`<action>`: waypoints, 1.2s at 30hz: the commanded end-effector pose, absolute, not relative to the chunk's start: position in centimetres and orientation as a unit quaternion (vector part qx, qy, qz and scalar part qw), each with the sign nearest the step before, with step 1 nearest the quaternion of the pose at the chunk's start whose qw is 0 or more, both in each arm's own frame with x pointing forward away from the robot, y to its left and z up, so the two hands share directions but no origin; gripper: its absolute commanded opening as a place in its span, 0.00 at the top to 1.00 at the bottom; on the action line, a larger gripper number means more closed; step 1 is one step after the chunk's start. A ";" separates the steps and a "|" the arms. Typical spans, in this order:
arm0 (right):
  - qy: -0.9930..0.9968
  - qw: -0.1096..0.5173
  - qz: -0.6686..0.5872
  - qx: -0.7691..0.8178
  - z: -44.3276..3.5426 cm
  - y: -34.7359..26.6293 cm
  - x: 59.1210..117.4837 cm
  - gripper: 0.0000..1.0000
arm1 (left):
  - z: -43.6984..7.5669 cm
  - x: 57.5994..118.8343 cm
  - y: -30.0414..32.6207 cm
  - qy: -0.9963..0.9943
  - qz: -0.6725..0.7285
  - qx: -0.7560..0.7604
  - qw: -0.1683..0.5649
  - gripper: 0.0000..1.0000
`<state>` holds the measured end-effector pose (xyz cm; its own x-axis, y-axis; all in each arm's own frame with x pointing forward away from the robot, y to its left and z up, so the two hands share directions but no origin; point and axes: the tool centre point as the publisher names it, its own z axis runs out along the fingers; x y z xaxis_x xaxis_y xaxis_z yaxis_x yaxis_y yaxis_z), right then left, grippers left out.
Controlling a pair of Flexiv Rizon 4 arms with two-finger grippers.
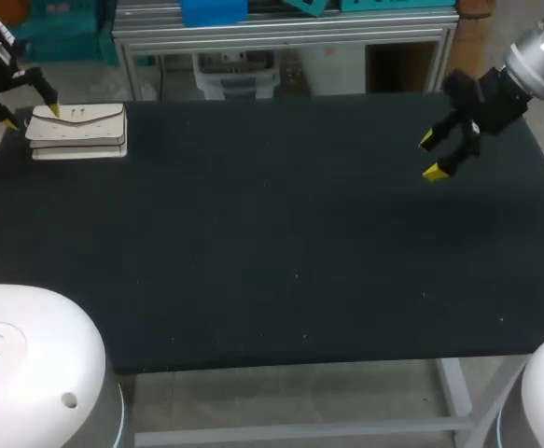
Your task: Pick up the bag, open it, inspect its contents, close it, and place it on the opposite side
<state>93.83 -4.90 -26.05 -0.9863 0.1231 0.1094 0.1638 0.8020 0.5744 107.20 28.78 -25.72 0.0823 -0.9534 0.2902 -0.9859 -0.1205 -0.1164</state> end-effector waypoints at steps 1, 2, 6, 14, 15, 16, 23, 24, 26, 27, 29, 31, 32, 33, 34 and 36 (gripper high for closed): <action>-0.951 0.046 -0.304 -0.025 -26.7 -3.2 94.5 0.00 | -27.8 109.1 30.5 -0.651 0.166 0.738 0.063 0.00; -0.951 0.046 -0.304 -0.017 -26.9 -2.8 94.5 0.00 | -28.2 109.8 31.2 -0.647 0.170 0.740 0.071 0.00; -0.951 0.051 -0.303 0.004 -27.8 -1.7 94.2 0.00 | -29.3 112.0 33.6 -0.623 0.179 0.758 0.072 0.00; -0.945 0.021 -0.319 0.072 -30.1 1.0 93.5 0.00 | -31.8 115.3 35.6 -0.604 0.189 0.767 0.106 0.00; -0.945 0.023 -0.317 0.070 -30.5 1.4 93.6 0.00 | -32.0 115.4 35.6 -0.600 0.192 0.769 0.113 0.05; -0.944 0.029 -0.321 0.076 -30.9 1.7 93.6 0.00 | -32.2 115.6 35.7 -0.600 0.193 0.768 0.115 0.11; -0.939 0.041 -0.330 0.089 -32.2 3.1 93.9 0.00 | -33.3 116.3 35.5 -0.597 0.195 0.765 0.144 0.51; -0.939 0.041 -0.330 0.089 -32.3 3.3 93.9 0.00 | -33.5 116.3 35.4 -0.598 0.194 0.764 0.147 0.51; -0.938 0.044 -0.332 0.094 -32.6 3.5 93.8 0.00 | -33.8 116.3 35.2 -0.598 0.194 0.762 0.153 0.52; -0.937 0.043 -0.332 0.096 -32.7 3.6 93.8 0.00 | -33.9 116.3 35.2 -0.598 0.194 0.762 0.153 0.53; -0.936 0.043 -0.335 0.100 -32.8 3.8 93.7 0.00 | -34.4 116.4 35.1 -0.597 0.195 0.762 0.159 0.52; -0.936 0.043 -0.335 0.101 -33.0 4.0 93.7 0.00 | -34.6 116.5 35.0 -0.596 0.196 0.761 0.165 0.52; -0.936 0.042 -0.335 0.103 -33.0 4.0 93.7 0.00 | -34.8 116.5 35.0 -0.595 0.195 0.762 0.167 0.52; -0.935 0.041 -0.336 0.104 -33.0 4.1 93.7 0.00 | -34.9 116.6 35.0 -0.594 0.195 0.762 0.170 0.53; -0.935 0.040 -0.336 0.106 -33.0 4.1 93.6 0.00 | -35.0 116.6 34.9 -0.594 0.195 0.762 0.171 0.54; -0.934 0.036 -0.339 0.110 -33.0 4.2 93.6 0.00 | -35.2 116.6 34.9 -0.593 0.196 0.761 0.175 0.58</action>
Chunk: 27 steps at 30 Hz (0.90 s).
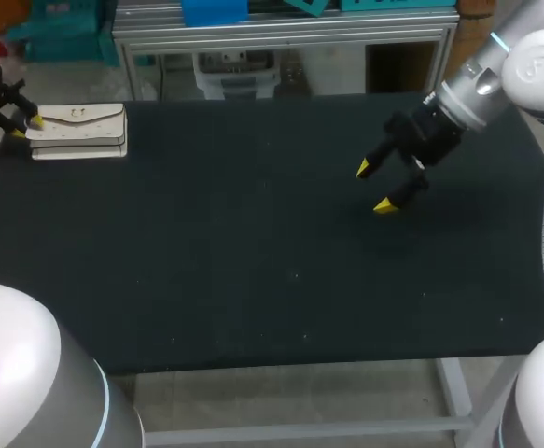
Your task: Pick up the bag, open it, inspect its contents, close it, and place it on the opposite side
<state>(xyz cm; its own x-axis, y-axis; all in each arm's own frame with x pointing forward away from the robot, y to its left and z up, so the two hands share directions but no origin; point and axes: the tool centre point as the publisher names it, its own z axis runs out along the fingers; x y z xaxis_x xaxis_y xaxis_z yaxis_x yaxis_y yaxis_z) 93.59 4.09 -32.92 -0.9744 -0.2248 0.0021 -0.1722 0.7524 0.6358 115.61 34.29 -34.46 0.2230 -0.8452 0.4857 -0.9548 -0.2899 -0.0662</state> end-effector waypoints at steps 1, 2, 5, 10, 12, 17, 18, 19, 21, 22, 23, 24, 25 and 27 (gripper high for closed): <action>-0.934 0.036 -0.339 0.111 -33.1 4.2 93.5 0.00 | -35.3 116.6 34.8 -0.594 0.197 0.760 0.177 0.58; -0.933 0.034 -0.339 0.112 -33.1 4.2 93.5 0.00 | -35.4 116.6 34.8 -0.594 0.197 0.760 0.179 0.59; -0.931 0.027 -0.343 0.117 -33.2 4.4 93.4 0.00 | -35.7 116.5 34.5 -0.595 0.199 0.757 0.184 1.00; -0.935 0.007 -0.342 0.091 -33.7 4.5 93.1 0.00 | -35.7 115.6 32.8 -0.611 0.201 0.744 0.184 1.00; -0.939 -0.003 -0.336 0.069 -34.0 4.7 93.0 0.00 | -35.6 115.0 32.2 -0.612 0.205 0.741 0.188 1.00; -0.939 -0.007 -0.340 0.058 -34.4 4.8 93.0 0.00 | -35.3 113.5 29.9 -0.617 0.217 0.729 0.202 1.00; -0.939 -0.007 -0.339 0.057 -34.5 4.8 93.0 0.00 | -35.3 113.1 29.3 -0.617 0.219 0.727 0.207 1.00; -0.940 -0.006 -0.335 0.057 -34.5 4.9 93.0 0.00 | -35.3 112.8 28.8 -0.620 0.217 0.725 0.207 1.00; -0.943 -0.005 -0.327 0.056 -34.7 5.0 93.0 0.00 | -35.1 112.2 27.8 -0.618 0.221 0.724 0.213 1.00; -0.944 -0.005 -0.326 0.056 -34.8 5.0 93.0 0.00 | -35.1 111.8 27.2 -0.620 0.219 0.722 0.213 1.00; -0.944 -0.005 -0.326 0.055 -34.9 5.0 92.9 0.00 | -35.1 111.6 26.7 -0.622 0.218 0.722 0.210 1.00; -0.947 -0.005 -0.316 0.050 -35.0 4.9 92.9 0.00 | -35.0 111.4 26.2 -0.623 0.217 0.722 0.210 1.00; -0.949 -0.005 -0.312 0.047 -35.1 4.9 92.9 0.00 | -34.9 111.2 25.7 -0.624 0.218 0.720 0.212 1.00; -0.951 -0.007 -0.307 0.036 -35.2 4.7 92.8 0.00 | -34.7 110.6 24.6 -0.624 0.220 0.720 0.210 1.00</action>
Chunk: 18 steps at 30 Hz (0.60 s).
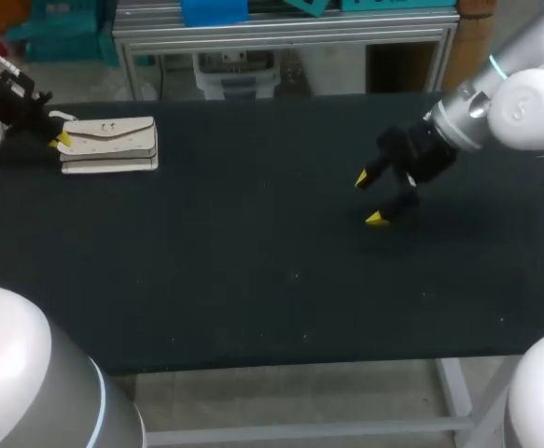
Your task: Pick up the bag, open it, inspect its contents, close it, and place it on the opposite side
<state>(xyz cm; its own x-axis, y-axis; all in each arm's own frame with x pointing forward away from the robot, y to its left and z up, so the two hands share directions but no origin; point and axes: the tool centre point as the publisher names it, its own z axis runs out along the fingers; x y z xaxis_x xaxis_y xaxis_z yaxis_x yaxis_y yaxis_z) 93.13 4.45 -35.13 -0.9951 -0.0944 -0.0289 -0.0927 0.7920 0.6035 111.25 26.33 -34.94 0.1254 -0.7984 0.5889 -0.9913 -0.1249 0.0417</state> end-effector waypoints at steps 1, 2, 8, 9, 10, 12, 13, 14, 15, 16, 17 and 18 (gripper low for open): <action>-0.953 -0.007 -0.303 0.031 -35.3 4.6 92.8 0.00 | -34.5 110.2 24.0 -0.623 0.224 0.720 0.208 1.00; -0.953 -0.007 -0.303 0.031 -35.3 4.6 92.8 0.00 | -34.4 109.8 23.3 -0.622 0.228 0.719 0.208 1.00; -0.953 -0.007 -0.303 0.031 -35.3 4.6 92.8 0.00 | -34.1 108.2 20.5 -0.611 0.239 0.729 0.196 1.00; -0.953 -0.007 -0.303 0.031 -35.3 4.6 92.8 0.00 | -34.1 108.2 20.5 -0.611 0.239 0.729 0.196 1.00; -0.953 -0.007 -0.303 0.031 -35.3 4.6 92.8 0.00 | -34.1 108.2 20.5 -0.611 0.239 0.729 0.196 1.00; -0.953 -0.007 -0.303 0.031 -35.3 4.6 92.8 0.00 | -34.1 108.2 20.5 -0.611 0.239 0.729 0.196 1.00; -0.953 -0.007 -0.303 0.031 -35.3 4.6 92.8 0.00 | -34.1 108.2 20.5 -0.611 0.239 0.729 0.196 1.00; -0.953 -0.007 -0.303 0.031 -35.3 4.6 92.8 0.00 | -34.1 108.2 20.5 -0.611 0.239 0.729 0.196 1.00; -0.953 -0.007 -0.303 0.031 -35.3 4.6 92.8 0.00 | -34.1 108.2 20.5 -0.611 0.239 0.729 0.196 1.00; -0.953 -0.007 -0.303 0.031 -35.3 4.6 92.8 0.00 | -34.1 108.2 20.5 -0.611 0.239 0.729 0.196 1.00; -0.953 -0.007 -0.303 0.031 -35.3 4.6 92.8 0.00 | -34.1 108.2 20.5 -0.611 0.239 0.729 0.196 1.00; -0.953 -0.007 -0.303 0.031 -35.3 4.6 92.8 0.00 | -34.1 108.2 20.5 -0.611 0.239 0.729 0.196 1.00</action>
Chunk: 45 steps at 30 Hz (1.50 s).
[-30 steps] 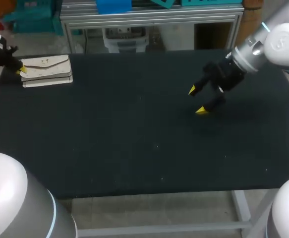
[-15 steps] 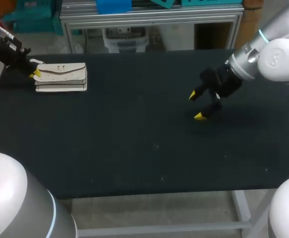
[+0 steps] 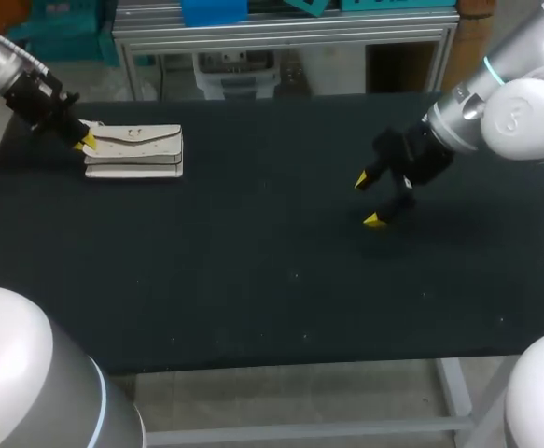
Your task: Pick up the bag, open it, inspect its contents, close it, and place it on the opposite side
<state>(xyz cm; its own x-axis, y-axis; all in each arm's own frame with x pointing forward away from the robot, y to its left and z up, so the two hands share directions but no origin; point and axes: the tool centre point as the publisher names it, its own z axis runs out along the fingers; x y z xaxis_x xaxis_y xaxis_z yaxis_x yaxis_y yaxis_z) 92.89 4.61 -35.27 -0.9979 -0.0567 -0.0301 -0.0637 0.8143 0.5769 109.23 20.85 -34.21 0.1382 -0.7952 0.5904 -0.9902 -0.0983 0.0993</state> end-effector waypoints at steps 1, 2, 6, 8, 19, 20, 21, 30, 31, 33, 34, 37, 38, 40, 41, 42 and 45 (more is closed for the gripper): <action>0.953 0.007 0.303 -0.031 -35.3 4.6 92.8 0.00 | -34.1 108.2 20.5 -0.611 0.239 0.729 0.196 1.00; 0.953 0.007 0.303 -0.031 -35.3 4.6 92.8 0.00 | -34.1 108.2 20.5 -0.611 0.239 0.729 0.196 1.00; 0.953 0.007 0.303 -0.031 -35.3 4.6 92.8 0.00 | -34.1 108.2 20.5 -0.611 0.239 0.729 0.196 1.00; 0.953 0.007 0.303 -0.031 -35.3 4.6 92.8 0.00 | -34.1 108.2 20.5 -0.611 0.239 0.729 0.196 1.00; 0.953 0.007 0.303 -0.031 -35.3 4.6 92.8 0.00 | -36.4 101.6 10.2 -0.611 0.254 0.725 0.188 1.00; 0.953 0.007 0.303 -0.031 -35.3 4.6 92.8 0.00 | -36.5 101.2 9.4 -0.610 0.259 0.729 0.172 1.00; 0.953 0.007 0.303 -0.031 -35.3 4.6 92.8 0.00 | -36.5 101.0 8.9 -0.613 0.261 0.725 0.175 1.00; 0.953 0.007 0.303 -0.031 -35.3 4.6 92.8 0.00 | -36.1 98.1 2.8 -0.600 0.283 0.724 0.192 1.00; 0.953 0.007 0.303 -0.031 -35.3 4.6 92.8 0.00 | -36.1 97.9 2.2 -0.600 0.283 0.724 0.190 1.00; 0.953 0.007 0.303 -0.031 -35.3 4.6 92.8 0.00 | -36.3 97.3 1.0 -0.595 0.291 0.729 0.173 1.00; 0.953 0.007 0.303 -0.031 -35.3 4.6 92.8 0.00 | -36.4 97.1 0.5 -0.592 0.294 0.732 0.166 1.00; 0.953 0.007 0.303 -0.031 -35.3 4.6 92.8 0.00 | -36.6 96.5 -0.8 -0.590 0.297 0.731 0.169 1.00; 0.953 0.007 0.303 -0.031 -35.3 4.6 92.8 0.00 | -36.6 96.3 -1.3 -0.588 0.298 0.732 0.171 1.00; 0.953 0.007 0.303 -0.031 -35.3 4.6 92.8 0.00 | -36.7 96.0 -2.2 -0.577 0.306 0.738 0.172 1.00; 0.953 0.007 0.303 -0.031 -35.3 4.6 92.8 0.00 | -36.7 95.9 -2.6 -0.572 0.308 0.740 0.175 1.00; 0.953 0.007 0.303 -0.031 -35.3 4.6 92.8 0.00 | -36.7 95.7 -3.1 -0.570 0.307 0.740 0.183 1.00; 0.953 0.007 0.303 -0.031 -35.3 4.6 92.8 0.00 | -36.8 95.0 -4.2 -0.567 0.312 0.740 0.183 1.00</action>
<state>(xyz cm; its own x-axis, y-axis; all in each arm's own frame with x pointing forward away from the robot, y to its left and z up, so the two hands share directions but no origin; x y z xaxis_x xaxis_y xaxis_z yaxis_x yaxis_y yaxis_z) 92.86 4.62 -35.26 -0.9980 -0.0557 -0.0308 -0.0632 0.8151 0.5758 95.86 -3.45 -36.18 0.1660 -0.7300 0.6630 -0.9825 -0.0648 0.1746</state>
